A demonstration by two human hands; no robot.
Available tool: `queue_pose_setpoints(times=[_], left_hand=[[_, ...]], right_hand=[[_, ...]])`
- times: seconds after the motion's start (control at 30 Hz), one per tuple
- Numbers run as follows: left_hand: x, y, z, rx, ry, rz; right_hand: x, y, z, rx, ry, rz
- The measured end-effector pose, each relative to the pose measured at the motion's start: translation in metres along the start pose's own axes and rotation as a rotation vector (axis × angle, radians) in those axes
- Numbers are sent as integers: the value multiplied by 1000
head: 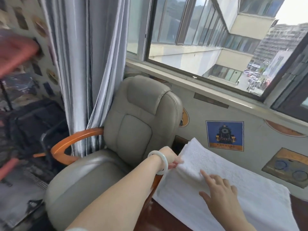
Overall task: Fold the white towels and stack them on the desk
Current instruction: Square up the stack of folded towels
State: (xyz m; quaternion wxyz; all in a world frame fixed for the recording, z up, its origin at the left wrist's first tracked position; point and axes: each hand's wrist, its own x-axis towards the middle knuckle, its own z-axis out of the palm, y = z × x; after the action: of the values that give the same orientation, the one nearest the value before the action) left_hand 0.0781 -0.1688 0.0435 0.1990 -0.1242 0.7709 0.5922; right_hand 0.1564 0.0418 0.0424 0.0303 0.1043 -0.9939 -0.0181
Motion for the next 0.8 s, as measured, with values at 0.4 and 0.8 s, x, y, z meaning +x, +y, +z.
queue_pose_setpoints(times=[0.4,0.8], left_hand=[[3,-60,-3,-312,31,-29],[-1,-121,48,-546,196,111]], right_hand=[[34,-37,34,-63,170,-162],[48,-34,32,343,212,-73]])
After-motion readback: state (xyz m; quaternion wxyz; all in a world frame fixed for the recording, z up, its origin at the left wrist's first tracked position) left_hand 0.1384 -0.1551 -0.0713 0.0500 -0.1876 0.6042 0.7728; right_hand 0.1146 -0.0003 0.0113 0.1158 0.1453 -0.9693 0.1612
